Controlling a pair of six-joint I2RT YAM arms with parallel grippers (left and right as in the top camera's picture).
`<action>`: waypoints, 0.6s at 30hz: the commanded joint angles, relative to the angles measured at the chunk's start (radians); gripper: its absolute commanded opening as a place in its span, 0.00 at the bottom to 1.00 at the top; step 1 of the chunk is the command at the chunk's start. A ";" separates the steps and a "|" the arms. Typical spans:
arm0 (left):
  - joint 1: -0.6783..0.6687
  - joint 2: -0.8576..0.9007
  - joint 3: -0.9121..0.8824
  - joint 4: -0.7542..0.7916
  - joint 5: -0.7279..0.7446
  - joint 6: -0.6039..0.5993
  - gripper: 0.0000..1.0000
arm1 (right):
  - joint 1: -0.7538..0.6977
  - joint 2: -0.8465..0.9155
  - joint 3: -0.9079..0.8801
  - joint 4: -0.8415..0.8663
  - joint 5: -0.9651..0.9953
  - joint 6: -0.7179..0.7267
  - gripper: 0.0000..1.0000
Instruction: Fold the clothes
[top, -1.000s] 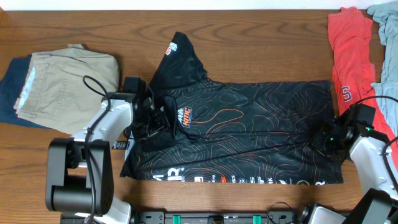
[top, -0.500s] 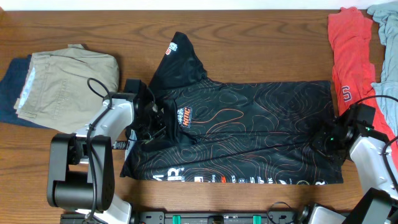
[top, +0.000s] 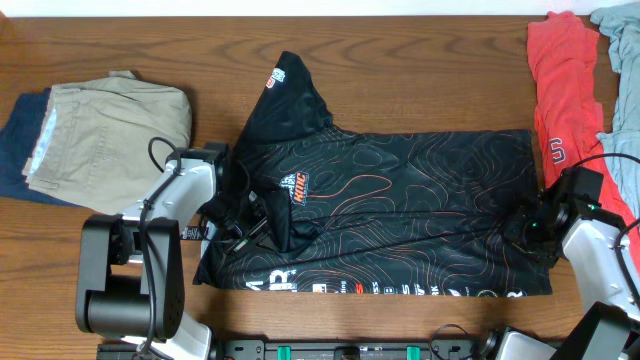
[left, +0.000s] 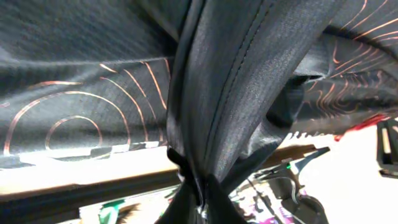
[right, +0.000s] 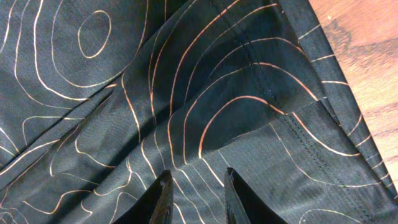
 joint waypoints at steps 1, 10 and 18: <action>-0.005 0.005 -0.005 -0.011 -0.070 0.013 0.27 | 0.010 0.003 0.013 0.000 0.013 -0.008 0.26; -0.005 0.003 0.084 0.056 -0.180 0.014 0.32 | 0.010 0.003 0.013 -0.001 0.012 -0.008 0.26; -0.005 0.002 0.137 0.364 -0.287 0.085 0.56 | 0.010 0.003 0.013 -0.002 0.012 -0.008 0.27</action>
